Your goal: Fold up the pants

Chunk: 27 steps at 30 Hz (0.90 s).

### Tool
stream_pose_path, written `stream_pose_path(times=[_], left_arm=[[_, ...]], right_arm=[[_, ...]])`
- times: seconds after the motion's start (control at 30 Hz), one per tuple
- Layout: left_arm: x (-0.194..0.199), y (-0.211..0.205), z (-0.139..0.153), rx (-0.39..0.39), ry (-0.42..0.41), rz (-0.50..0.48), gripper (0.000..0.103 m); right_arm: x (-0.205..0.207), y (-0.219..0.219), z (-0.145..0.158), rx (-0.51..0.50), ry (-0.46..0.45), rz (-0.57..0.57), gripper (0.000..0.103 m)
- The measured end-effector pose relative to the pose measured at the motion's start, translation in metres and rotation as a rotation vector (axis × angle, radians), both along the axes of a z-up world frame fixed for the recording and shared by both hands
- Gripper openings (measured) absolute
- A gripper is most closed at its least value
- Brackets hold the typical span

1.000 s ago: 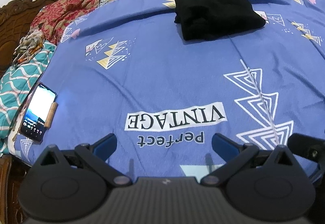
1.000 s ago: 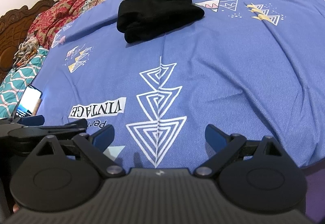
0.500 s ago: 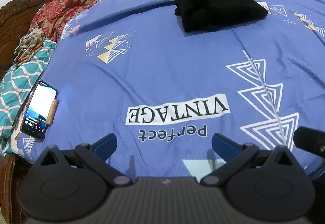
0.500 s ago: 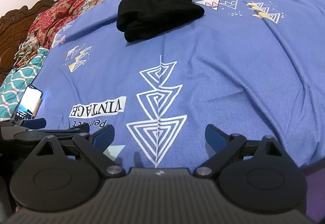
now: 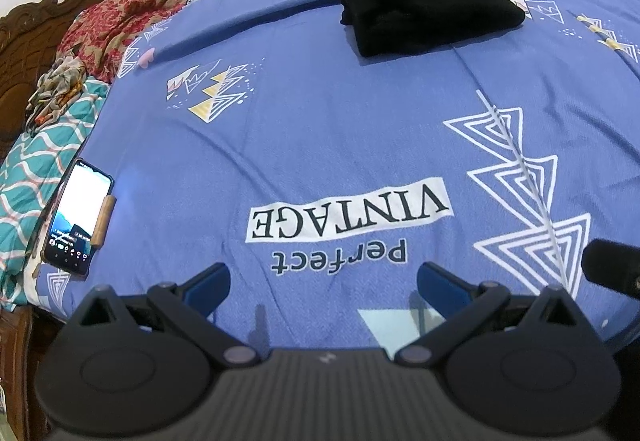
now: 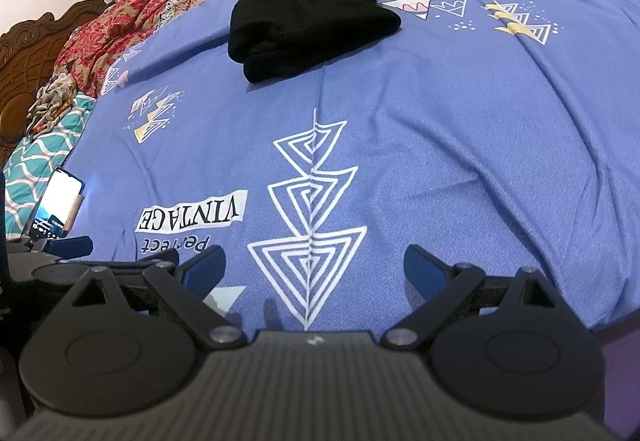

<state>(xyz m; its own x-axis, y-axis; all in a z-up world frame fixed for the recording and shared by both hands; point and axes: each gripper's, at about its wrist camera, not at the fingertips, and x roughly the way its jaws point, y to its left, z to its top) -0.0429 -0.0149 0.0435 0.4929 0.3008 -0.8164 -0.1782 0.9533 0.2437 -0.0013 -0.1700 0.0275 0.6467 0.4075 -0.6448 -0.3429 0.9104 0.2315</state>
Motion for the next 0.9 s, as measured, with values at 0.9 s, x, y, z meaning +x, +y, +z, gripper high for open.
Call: stream_pose_path(times=[0.9], left_arm=[[0.0013,-0.0016,-0.0026,0.022,0.011,0.005,0.103]], right_arm=[[0.0033,-0.0039,-0.0004,0.005,0.006,0.001,0.097]])
